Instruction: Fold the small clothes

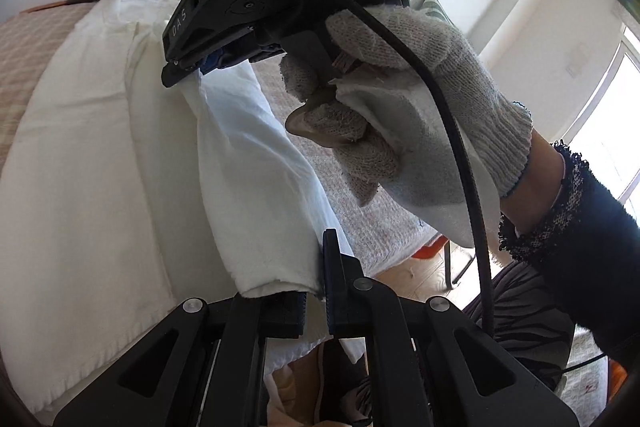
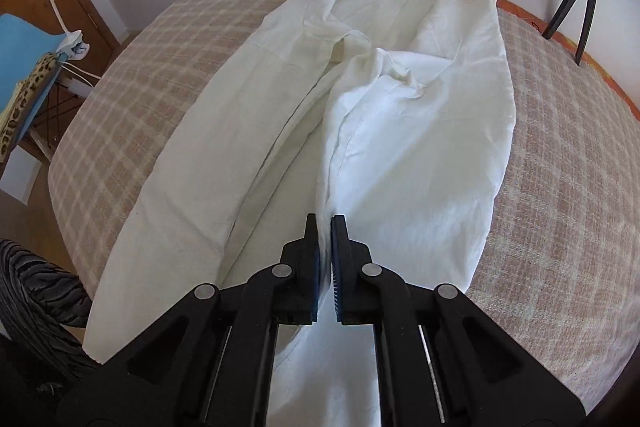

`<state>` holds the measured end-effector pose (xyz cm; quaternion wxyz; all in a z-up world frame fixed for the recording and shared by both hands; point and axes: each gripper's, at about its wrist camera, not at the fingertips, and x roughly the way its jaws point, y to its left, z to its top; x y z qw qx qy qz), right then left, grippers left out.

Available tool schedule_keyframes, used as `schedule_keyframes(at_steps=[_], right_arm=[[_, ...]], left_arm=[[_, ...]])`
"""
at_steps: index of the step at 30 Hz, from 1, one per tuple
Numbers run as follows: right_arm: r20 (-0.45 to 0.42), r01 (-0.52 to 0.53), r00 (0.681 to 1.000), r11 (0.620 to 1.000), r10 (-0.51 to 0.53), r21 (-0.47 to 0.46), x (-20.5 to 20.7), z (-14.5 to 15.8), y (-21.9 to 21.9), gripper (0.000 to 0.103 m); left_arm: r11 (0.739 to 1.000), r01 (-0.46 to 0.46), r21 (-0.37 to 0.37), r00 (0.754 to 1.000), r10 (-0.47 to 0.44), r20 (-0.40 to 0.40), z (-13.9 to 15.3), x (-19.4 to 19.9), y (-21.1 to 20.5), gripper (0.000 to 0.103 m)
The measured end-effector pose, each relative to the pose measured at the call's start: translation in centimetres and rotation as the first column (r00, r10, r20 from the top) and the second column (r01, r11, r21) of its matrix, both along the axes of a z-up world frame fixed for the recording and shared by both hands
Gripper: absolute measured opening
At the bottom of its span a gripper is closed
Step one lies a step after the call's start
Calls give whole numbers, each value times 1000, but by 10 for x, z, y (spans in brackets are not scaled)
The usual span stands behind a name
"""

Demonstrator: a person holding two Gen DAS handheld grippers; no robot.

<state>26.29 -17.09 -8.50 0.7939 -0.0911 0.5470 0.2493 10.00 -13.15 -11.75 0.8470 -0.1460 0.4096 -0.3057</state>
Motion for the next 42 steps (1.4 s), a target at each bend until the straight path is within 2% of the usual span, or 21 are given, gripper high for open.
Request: schedule_keyframes(at_steps=[1, 3, 5, 9, 12, 14, 20, 23, 24, 27, 28, 32, 35, 37, 39, 42], right_arm=[[-5, 8, 1000, 999, -8, 50, 0, 7, -8, 24], [-16, 36, 999, 985, -34, 168, -3, 24, -30, 39], [-6, 79, 997, 962, -80, 261, -8, 42, -56, 40], [-5, 194, 979, 930, -203, 312, -27, 53, -107, 40], [-30, 251, 967, 931, -252, 266, -43, 44, -126, 40], [-84, 267, 964, 924, -254, 274, -53, 30, -135, 40], [-160, 272, 958, 927, -236, 258, -81, -6, -134, 40], [-96, 267, 963, 940, -252, 210, -86, -7, -123, 40], [-39, 265, 964, 947, -263, 181, -87, -2, -118, 40], [131, 182, 971, 972, -202, 150, -89, 20, -100, 40], [155, 163, 970, 975, -186, 153, -86, 25, -95, 40], [162, 163, 968, 973, -189, 163, -58, 25, -85, 37], [127, 152, 977, 977, -171, 150, -38, 12, -80, 37], [113, 167, 977, 980, -179, 104, -30, 0, -76, 37], [45, 178, 982, 978, -184, 107, -31, -16, -78, 37], [72, 133, 988, 990, -135, 39, -55, -22, -79, 37]], left_arm=[[1000, 5, 4, 1000, -4, -8, 1, -1, 2, 6], [1000, 26, -6, 999, -26, -24, 4, -6, 6, 8], [999, 50, -6, 999, -50, -21, 10, -14, 11, 9], [994, 107, 34, 994, -107, 6, 22, -33, 16, 9], [991, 118, 67, 993, -120, 17, 28, -37, 25, 9], [992, 108, 65, 994, -109, 6, 31, -31, 35, 9], [993, 6, 121, 1000, -9, 18, 35, -11, 68, 9], [989, -46, 138, 999, 46, 3, 29, 6, 79, 9], [988, -56, 141, 998, 56, 3, 27, 9, 82, 9], [978, -82, 191, 997, 81, 14, 24, 22, 87, 9], [977, -94, 190, 996, 93, 12, 24, 27, 89, 9], [971, -120, 208, 993, 117, 29, 27, 54, 93, 9], [965, -121, 232, 993, 115, 40, 26, 73, 93, 9], [966, -103, 238, 995, 100, 26, 20, 81, 94, 9], [964, -104, 244, 994, 108, -5, 9, 85, 97, 9], [963, -62, 261, 994, 83, -72, -11, 80, 100, 9]])
